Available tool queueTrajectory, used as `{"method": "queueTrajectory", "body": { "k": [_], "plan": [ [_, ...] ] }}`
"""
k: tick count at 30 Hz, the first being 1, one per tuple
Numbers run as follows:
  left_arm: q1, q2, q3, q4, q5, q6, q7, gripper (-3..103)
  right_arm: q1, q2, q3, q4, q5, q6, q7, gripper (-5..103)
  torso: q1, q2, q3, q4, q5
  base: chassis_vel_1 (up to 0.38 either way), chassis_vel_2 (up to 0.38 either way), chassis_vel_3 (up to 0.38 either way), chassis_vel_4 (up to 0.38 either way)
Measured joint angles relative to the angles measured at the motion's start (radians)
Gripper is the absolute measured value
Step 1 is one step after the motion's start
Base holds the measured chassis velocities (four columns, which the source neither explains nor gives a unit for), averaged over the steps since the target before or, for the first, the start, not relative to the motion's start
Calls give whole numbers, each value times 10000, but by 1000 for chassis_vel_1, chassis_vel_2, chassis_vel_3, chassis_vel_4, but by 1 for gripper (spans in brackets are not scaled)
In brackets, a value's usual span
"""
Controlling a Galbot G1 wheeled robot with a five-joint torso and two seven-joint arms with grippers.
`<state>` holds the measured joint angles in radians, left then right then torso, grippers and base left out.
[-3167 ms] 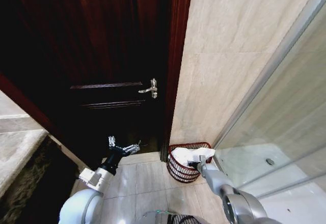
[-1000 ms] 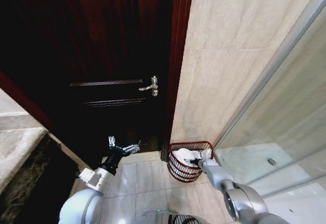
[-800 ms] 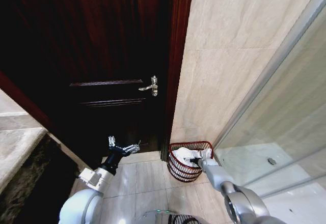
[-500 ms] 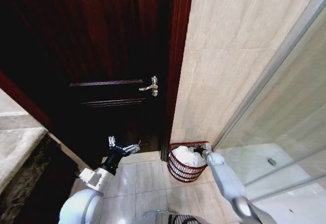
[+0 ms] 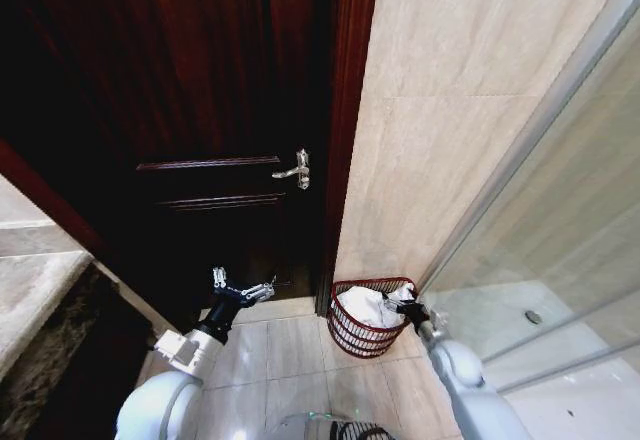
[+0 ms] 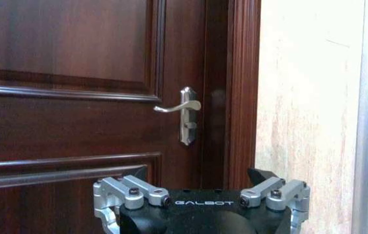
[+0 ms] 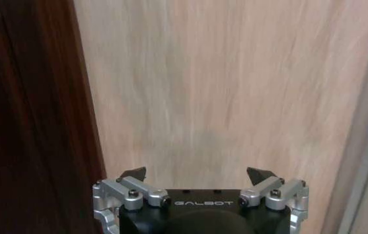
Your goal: Discard the used towel into the hamper.
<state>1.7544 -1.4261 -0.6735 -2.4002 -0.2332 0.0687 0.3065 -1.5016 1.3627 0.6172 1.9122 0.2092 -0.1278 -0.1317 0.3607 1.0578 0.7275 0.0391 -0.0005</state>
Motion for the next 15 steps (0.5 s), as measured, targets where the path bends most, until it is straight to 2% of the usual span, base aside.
{"method": "queueTrajectory", "body": {
  "k": [1,2,5,6,10,15],
  "plan": [
    [0,0,0,0,0,0,0,100,0,0,0,0,0,0,0,100,0,0,0,0,0,0,0,0,0],
    [-2,0,0,-1,0,0,1,100,-422,587,248,455,-578,497,54,100,0,0,0,-1,6,0,0,0,0],
    [-1,0,0,-1,0,0,-1,100,-1483,1449,491,1213,-1407,1564,371,100,2,0,2,-2,2,0,0,0,0],
    [-1,0,0,-1,0,0,-1,100,-1483,1449,491,1213,-1407,1564,371,100,2,0,2,-2,2,0,0,0,0],
    [0,1,0,0,0,0,0,100,-2615,2080,500,2027,-1780,2421,749,100,1,0,1,-4,4,0,0,0,0],
    [0,1,0,0,0,0,1,100,-3335,2425,278,2995,-1859,2726,812,100,1,1,2,-3,4,0,0,0,0]
  ]
}}
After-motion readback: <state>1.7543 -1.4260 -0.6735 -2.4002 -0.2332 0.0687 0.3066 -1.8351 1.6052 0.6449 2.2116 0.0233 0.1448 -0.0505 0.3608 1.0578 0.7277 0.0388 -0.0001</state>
